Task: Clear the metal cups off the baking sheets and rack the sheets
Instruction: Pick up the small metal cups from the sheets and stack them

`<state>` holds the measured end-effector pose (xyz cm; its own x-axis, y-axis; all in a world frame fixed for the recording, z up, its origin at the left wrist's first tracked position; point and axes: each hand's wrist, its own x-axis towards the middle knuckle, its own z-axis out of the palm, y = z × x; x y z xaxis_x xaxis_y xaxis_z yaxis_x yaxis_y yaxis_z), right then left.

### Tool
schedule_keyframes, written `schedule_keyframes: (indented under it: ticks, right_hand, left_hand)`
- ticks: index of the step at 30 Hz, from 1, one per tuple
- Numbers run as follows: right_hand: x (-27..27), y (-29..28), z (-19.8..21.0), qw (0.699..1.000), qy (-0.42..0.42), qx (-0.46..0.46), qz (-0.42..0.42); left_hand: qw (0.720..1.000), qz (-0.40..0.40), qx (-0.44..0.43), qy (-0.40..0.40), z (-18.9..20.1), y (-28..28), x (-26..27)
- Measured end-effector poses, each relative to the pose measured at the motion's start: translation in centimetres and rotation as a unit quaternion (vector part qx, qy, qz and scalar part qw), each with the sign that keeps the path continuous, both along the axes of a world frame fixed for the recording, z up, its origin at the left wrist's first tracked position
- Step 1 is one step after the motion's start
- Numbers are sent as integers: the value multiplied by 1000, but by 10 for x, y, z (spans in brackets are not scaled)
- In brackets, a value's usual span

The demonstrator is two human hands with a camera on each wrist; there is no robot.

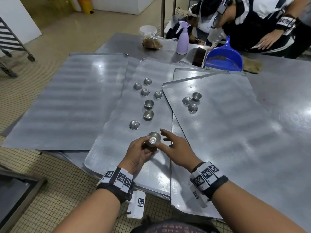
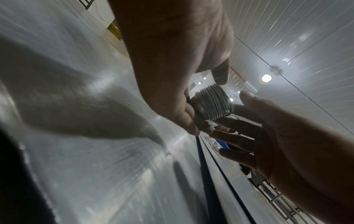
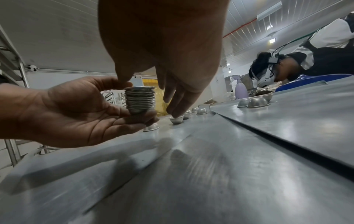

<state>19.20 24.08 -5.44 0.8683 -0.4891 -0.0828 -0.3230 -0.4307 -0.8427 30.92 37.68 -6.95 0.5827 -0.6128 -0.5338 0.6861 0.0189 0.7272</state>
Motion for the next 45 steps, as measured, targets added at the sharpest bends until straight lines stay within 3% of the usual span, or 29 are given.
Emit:
schedule_keyframes:
  ticks: [7,16,23,35,45]
  right_hand:
    - [39,-17,5,997,28,-65,-23]
    - [135,-7,-5,980,105,-142,91]
    - [176,3,-17,945,187,-205,172]
    - [142,13,-26,978,89,-172,82]
    - [100,8,-29,985,102,-137,32]
  left_hand:
    - [998,51,21,17,-3,20,14]
    - [990,120,67,11,2,66,43]
    - [988,143,65,-2,13,95,54]
    - [991,124,53,-7,15,97,56]
    - [995,84,46,-8,10,86,45]
